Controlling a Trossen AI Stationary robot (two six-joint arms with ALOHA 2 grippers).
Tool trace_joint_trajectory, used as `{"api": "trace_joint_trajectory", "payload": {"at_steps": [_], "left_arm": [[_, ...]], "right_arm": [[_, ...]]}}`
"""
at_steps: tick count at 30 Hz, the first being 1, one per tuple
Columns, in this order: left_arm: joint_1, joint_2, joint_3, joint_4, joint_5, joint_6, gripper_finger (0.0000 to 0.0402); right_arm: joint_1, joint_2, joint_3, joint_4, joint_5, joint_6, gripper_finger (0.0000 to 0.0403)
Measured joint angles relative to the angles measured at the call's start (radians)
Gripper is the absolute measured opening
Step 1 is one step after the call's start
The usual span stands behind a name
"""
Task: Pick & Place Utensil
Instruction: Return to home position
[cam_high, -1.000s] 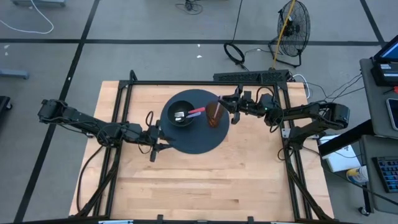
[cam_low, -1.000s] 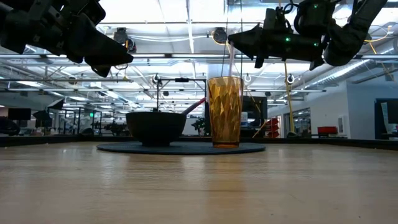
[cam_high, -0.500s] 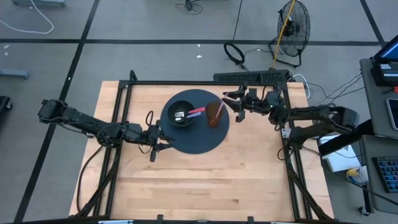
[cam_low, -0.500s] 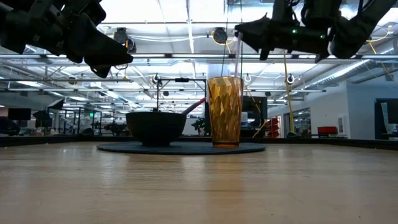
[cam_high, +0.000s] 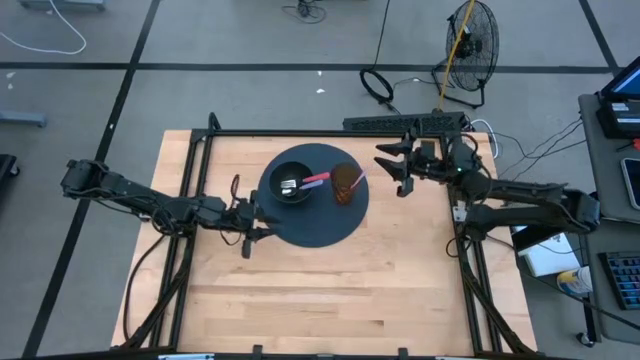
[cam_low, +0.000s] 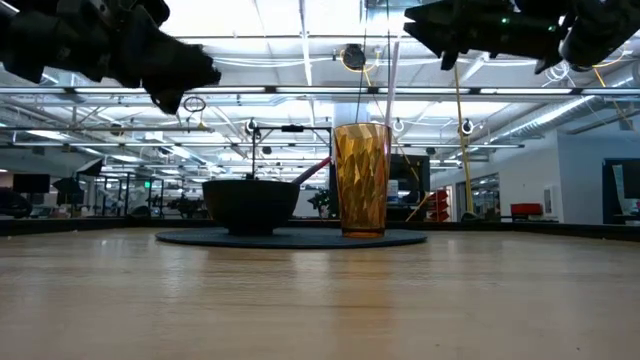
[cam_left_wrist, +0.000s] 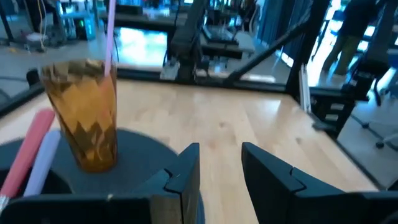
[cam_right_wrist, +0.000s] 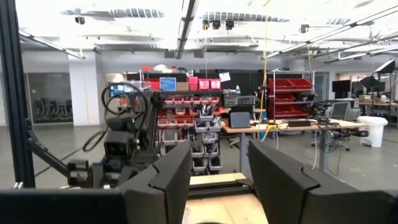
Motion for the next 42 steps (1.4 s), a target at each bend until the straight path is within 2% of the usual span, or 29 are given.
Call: {"api": "trace_joint_trajectory", "payload": {"at_steps": [6, 12, 17, 27, 31, 35, 38, 42], "left_arm": [[0.000, 0.000, 0.000, 0.076, 0.000, 0.072, 0.0122], [0.003, 0.000, 0.000, 0.097, -0.021, 0.139, 0.0122], [0.003, 0.000, 0.000, 0.109, -0.078, 0.135, 0.0122], [0.003, 0.000, 0.000, 0.106, -0.080, 0.197, 0.0122], [0.004, 0.000, 0.000, 0.098, -0.133, 0.202, 0.0122], [0.004, 0.000, 0.000, 0.086, -0.176, 0.203, 0.0122], [0.004, 0.000, 0.000, 0.076, -0.176, 0.203, 0.0122], [0.008, 0.000, 0.000, 0.075, -0.176, 0.196, 0.0122]], "right_arm": [[0.000, -0.133, 0.000, -0.191, -0.001, -0.029, 0.0162], [0.001, -0.226, 0.000, -0.358, -0.085, -0.044, 0.0167], [0.000, -0.270, 0.000, -0.473, -0.079, -0.055, 0.0171], [0.025, -0.318, -0.002, -0.728, -0.079, -0.179, 0.0171], [0.057, -0.353, -0.052, -0.727, -0.071, -0.173, 0.0171], [0.093, -0.432, -0.161, -0.593, -0.029, -0.135, 0.0171], [0.108, -0.518, -0.247, -0.497, 0.026, -0.105, 0.0171], [0.112, -0.619, -0.336, -0.500, 0.057, -0.070, 0.0171]]}}
